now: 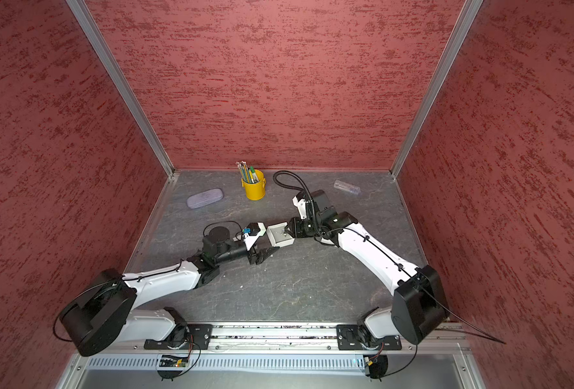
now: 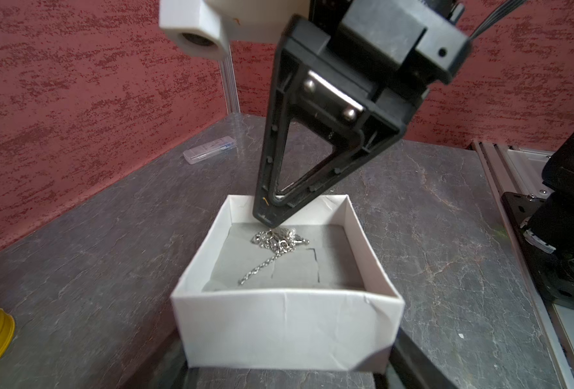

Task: Take the necklace out of the lift-off lid jewelry box
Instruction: Place the jewelry box at the center of the board.

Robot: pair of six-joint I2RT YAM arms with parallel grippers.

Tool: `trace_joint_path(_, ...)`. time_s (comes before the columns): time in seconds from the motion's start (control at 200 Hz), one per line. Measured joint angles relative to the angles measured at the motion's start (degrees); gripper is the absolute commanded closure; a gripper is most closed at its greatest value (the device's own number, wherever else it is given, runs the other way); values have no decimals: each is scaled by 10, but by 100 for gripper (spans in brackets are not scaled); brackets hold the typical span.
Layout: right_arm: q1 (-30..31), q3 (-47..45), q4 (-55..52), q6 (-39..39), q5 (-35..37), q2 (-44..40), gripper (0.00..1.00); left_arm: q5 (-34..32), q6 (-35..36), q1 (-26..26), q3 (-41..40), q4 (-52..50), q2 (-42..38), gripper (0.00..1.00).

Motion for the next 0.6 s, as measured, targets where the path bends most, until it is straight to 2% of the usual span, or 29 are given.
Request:
trace_joint_path(0.13, 2, 12, -13, -10, -6, 11, 100, -21, 2, -17, 0, -17, -8, 44)
trace_joint_path(0.19, 3, 13, -21, -9, -2, 14, 100, -27, 3, -20, 0, -22, -10, 43)
trace_joint_path(0.255, 4, 13, -25, -11, -2, 15, 100, -34, 3, -26, 0, -27, -10, 37)
trace_joint_path(0.381, 5, 9, -24, -7, 7, 13, 100, -51, 7, -36, 6, -42, -14, 12)
trace_joint_path(0.416, 5, 3, -22, -3, 14, 11, 100, -59, 9, -39, 7, -46, -16, 8)
trace_joint_path(0.496, 6, -14, -18, 5, 39, 5, 100, -75, 5, -45, 6, -59, -27, 3)
trace_joint_path(0.601, 7, -41, -11, 15, 80, 3, 100, -95, -16, -50, -9, -75, -61, 3)
